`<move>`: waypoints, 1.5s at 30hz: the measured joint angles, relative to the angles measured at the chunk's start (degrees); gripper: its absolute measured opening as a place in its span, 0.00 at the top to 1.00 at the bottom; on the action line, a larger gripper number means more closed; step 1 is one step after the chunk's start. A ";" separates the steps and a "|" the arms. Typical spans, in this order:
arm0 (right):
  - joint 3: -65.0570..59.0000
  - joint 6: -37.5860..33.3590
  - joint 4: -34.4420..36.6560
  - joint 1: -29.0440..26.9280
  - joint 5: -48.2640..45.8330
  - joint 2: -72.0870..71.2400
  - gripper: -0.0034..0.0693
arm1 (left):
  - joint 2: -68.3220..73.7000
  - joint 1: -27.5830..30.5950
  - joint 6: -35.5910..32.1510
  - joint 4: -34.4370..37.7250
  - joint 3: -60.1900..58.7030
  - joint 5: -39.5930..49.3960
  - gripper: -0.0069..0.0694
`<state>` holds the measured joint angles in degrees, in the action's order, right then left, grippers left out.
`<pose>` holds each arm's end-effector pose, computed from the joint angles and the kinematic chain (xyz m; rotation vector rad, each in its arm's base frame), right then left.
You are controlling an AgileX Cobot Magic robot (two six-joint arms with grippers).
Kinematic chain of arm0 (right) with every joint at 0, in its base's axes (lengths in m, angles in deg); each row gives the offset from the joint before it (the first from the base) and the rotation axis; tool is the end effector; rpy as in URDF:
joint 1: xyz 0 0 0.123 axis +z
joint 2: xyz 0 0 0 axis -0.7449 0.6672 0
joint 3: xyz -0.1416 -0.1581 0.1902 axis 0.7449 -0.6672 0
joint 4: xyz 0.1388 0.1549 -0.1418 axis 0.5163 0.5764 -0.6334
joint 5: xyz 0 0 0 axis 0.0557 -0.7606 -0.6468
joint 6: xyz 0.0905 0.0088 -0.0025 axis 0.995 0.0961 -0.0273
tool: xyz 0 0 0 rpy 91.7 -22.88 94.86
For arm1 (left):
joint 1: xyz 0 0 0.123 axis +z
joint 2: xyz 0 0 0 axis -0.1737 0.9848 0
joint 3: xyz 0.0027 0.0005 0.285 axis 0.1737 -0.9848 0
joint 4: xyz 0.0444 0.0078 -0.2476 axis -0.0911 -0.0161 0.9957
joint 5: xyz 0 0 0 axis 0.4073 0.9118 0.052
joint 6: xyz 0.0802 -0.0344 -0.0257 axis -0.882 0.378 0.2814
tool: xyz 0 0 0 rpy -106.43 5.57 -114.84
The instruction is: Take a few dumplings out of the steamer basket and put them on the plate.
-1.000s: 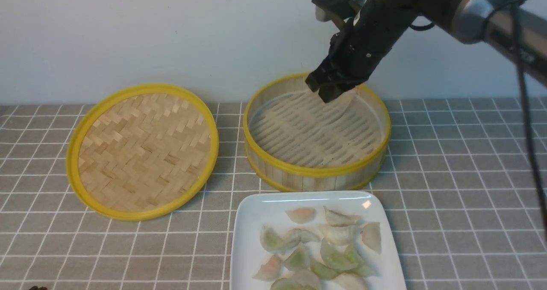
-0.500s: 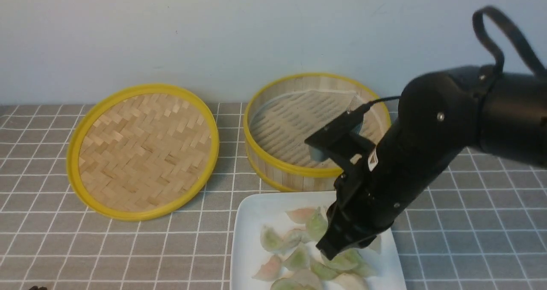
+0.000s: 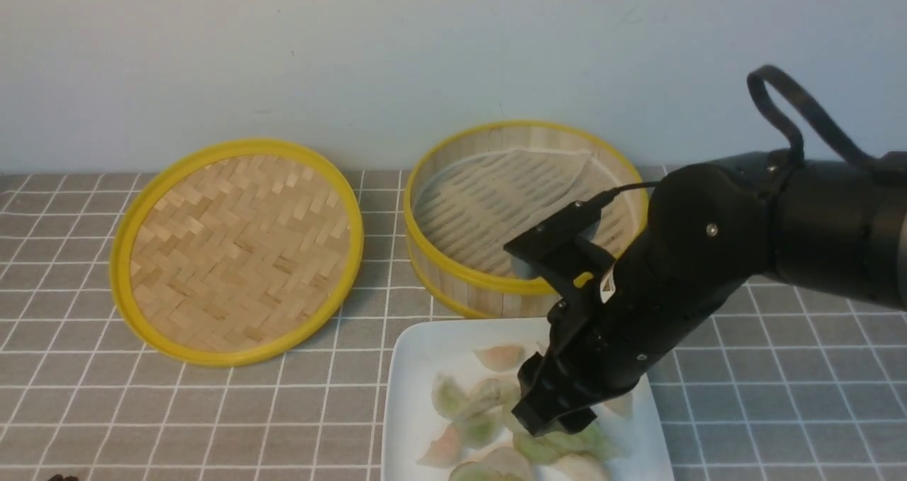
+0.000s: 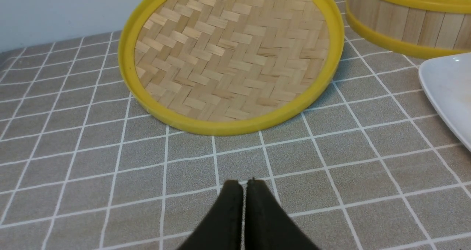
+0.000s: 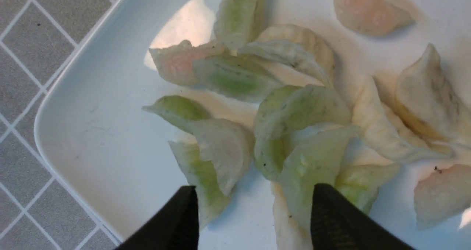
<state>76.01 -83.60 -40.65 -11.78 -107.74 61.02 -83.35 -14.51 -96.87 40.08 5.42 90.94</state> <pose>0.2467 0.2068 0.2313 -0.9937 2.7901 0.4211 0.0520 -0.0076 0.1710 0.1667 1.8691 -0.0405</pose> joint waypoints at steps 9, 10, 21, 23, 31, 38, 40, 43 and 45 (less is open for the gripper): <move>0.18 9.22 -7.55 0.00 -1.19 -22.53 0.91 | 0.00 0.00 0.00 -0.03 0.00 0.00 0.92; -0.66 10.70 -8.47 0.00 -0.58 -26.80 0.94 | 0.00 0.00 0.00 -0.03 0.00 0.00 0.92; -30.06 26.34 -23.93 0.00 18.84 -78.52 0.97 | 0.00 0.00 0.00 -0.03 0.00 0.00 0.92; -36.21 30.65 -27.62 0.00 19.50 -88.95 0.97 | 0.00 0.00 0.00 -0.03 0.00 0.00 0.92; -45.65 42.30 -33.61 0.06 20.63 -92.37 0.97 | -0.05 0.05 -0.03 0.23 0.00 0.00 0.92; -45.70 43.15 -33.56 0.11 26.91 -87.88 0.97 | -0.05 0.05 -0.03 0.36 0.00 0.00 0.92; -45.70 43.18 -33.70 0.11 27.02 -87.81 0.97 | -0.05 0.05 -0.03 0.40 0.00 0.00 0.92; -45.72 43.18 -34.32 0.11 27.08 -87.81 0.97 | -0.05 0.05 -0.03 0.40 0.00 0.00 0.92; -45.72 43.18 -34.66 0.11 27.50 -87.81 0.97 | -0.05 0.05 -0.03 0.40 0.00 0.00 0.92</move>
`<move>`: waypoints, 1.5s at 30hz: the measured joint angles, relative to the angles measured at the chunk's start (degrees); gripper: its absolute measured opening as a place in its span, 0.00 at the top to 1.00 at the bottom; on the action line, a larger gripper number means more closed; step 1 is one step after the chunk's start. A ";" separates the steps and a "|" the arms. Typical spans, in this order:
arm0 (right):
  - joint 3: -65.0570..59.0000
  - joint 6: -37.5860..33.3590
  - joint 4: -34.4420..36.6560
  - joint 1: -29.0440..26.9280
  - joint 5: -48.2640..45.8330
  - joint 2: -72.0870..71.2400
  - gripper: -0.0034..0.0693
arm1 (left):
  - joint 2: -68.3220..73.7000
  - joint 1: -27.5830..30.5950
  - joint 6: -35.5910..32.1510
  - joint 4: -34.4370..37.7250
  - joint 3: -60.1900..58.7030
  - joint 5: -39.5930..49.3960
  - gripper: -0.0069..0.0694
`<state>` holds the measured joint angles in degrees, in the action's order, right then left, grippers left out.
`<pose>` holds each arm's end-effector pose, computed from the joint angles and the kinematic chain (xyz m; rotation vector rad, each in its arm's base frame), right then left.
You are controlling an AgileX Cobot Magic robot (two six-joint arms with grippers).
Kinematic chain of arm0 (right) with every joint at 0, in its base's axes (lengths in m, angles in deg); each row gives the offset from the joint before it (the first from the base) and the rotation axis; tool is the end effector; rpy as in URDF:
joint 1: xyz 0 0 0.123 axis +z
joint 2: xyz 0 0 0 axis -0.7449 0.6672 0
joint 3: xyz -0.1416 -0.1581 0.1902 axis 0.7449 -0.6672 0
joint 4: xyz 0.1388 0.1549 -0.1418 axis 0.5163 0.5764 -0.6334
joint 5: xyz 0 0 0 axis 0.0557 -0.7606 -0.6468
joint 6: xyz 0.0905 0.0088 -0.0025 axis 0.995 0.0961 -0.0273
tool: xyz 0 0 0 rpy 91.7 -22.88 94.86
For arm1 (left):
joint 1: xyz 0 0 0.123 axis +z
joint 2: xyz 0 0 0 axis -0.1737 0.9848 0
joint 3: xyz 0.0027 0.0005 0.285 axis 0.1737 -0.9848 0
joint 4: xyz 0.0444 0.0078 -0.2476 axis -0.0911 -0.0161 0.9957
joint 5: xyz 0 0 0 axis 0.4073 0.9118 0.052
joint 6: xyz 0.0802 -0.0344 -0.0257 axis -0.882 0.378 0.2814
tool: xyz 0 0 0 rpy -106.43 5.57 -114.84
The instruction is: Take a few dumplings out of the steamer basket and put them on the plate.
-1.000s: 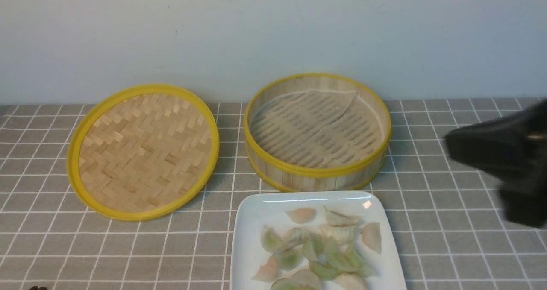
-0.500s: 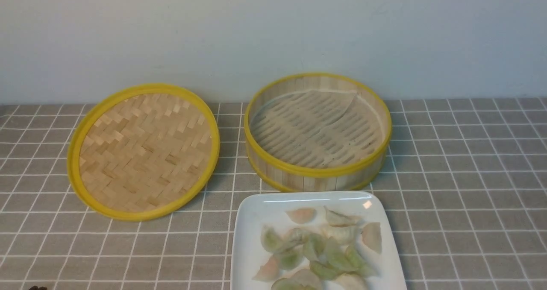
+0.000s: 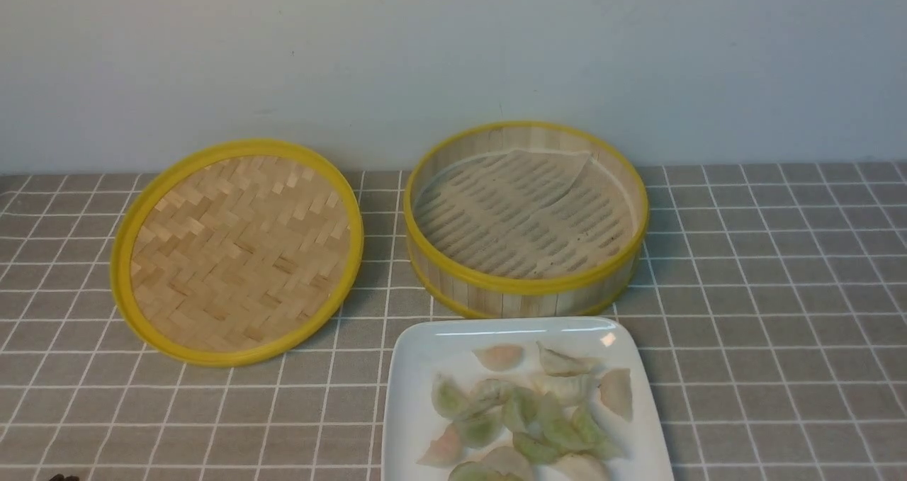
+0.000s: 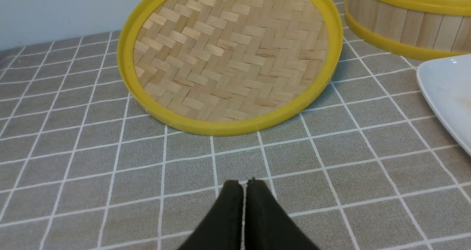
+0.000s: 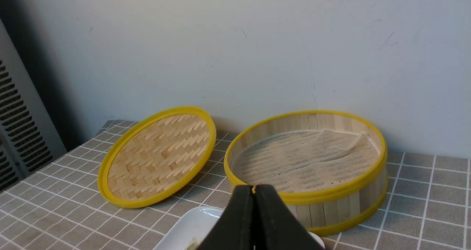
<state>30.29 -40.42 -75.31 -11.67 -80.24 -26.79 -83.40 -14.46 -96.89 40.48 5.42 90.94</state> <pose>0.0448 0.0172 0.2834 -0.2105 1.7129 0.5543 0.0519 -0.0078 0.1711 0.1618 1.8685 -0.0465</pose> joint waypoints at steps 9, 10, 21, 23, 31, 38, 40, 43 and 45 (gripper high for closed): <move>-0.12 -15.16 11.95 0.00 5.52 0.06 0.97 | 0.00 0.00 0.00 0.02 0.00 0.00 0.92; -0.12 -18.70 14.87 0.00 5.65 0.06 0.97 | 0.00 0.00 0.00 0.02 0.00 0.00 0.92; -3.27 -31.34 22.01 -3.31 6.29 -3.27 0.97 | 0.00 0.00 0.00 0.02 0.00 0.00 0.92; -6.72 -31.36 21.76 -10.47 6.62 -5.18 0.97 | 0.00 0.00 0.00 0.02 0.00 0.00 0.92; -20.99 -31.41 22.15 -30.20 5.59 -7.09 0.97 | 0.00 0.00 0.00 0.02 0.00 0.00 0.92; -21.31 -31.39 22.60 -33.05 4.59 -7.87 0.97 | 0.00 0.00 0.00 0.02 0.00 0.00 0.92; -21.31 -31.44 22.60 -33.05 4.59 -7.91 0.97 | 0.00 0.00 0.00 0.02 0.00 0.00 0.92; -21.31 -31.44 22.60 -33.05 4.59 -7.91 0.97 | 0.00 0.00 0.00 0.02 0.00 0.00 0.92; -21.31 -31.44 22.66 -33.05 4.59 -7.91 0.97 | 0.00 0.00 0.00 0.02 0.00 0.00 0.92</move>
